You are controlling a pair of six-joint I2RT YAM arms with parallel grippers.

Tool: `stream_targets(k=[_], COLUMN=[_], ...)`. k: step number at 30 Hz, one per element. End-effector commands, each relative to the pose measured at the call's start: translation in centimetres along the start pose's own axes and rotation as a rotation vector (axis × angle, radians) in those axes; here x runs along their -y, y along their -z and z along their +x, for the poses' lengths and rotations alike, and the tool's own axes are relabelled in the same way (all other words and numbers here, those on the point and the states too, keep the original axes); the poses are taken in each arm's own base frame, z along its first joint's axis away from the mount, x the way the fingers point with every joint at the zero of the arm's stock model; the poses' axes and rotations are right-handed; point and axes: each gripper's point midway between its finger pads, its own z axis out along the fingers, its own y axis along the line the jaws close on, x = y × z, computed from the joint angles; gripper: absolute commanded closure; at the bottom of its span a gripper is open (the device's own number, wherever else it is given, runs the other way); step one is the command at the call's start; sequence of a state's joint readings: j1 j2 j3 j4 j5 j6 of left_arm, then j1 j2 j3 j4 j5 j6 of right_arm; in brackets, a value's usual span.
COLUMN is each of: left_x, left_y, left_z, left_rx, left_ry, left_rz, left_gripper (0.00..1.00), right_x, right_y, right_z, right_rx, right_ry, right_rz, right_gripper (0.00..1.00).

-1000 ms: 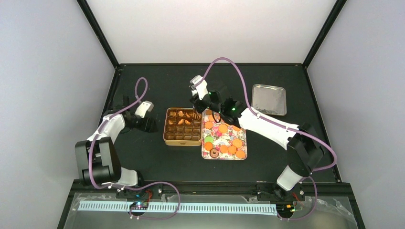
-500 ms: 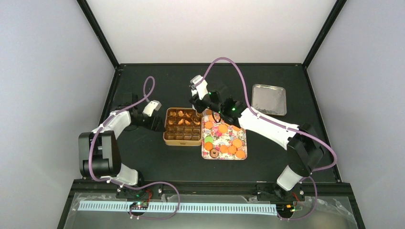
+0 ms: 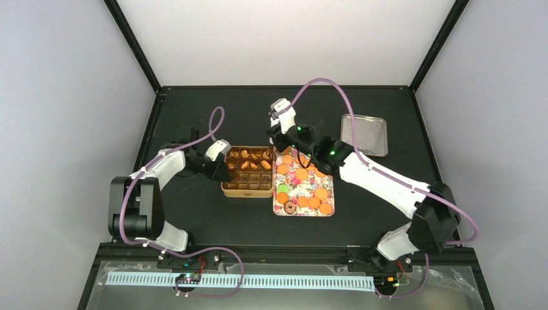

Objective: Pack the cookies
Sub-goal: Pick up the fake cookies from the plate.

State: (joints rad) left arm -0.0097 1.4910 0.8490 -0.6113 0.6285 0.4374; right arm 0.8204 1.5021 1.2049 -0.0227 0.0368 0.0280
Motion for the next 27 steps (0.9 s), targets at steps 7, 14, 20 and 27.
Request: stream_targets(k=[7,14,20,27], left_x=[5.3,5.5,4.3,2.8], left_y=[-0.3,1.4,4.1,6.5], left_z=[1.5,0.8,-0.2,-0.2], left_rx=[-0.061,-0.081,-0.04,-0.012], left_ry=[-0.125,-0.13,-0.107,-0.076], left_rz=[0.203,0.181,0.105,0.017], left_gripper=[0.55,0.52,0.49,0.48], right_x=[1.1,-0.2,-1.2,-1.3], right_y=[3.2,1.2,-0.7,-2.0], right_z=[0.1,0.0,0.7,1.8], right_rx=[0.033,0.003,-0.023,-0.055], right_ry=[-0.034,-0.046,-0.043,-0.025], right_rz=[0.042,-0.024,-0.053,-0.04], right_gripper=[0.73,0.78,0.84,0.87])
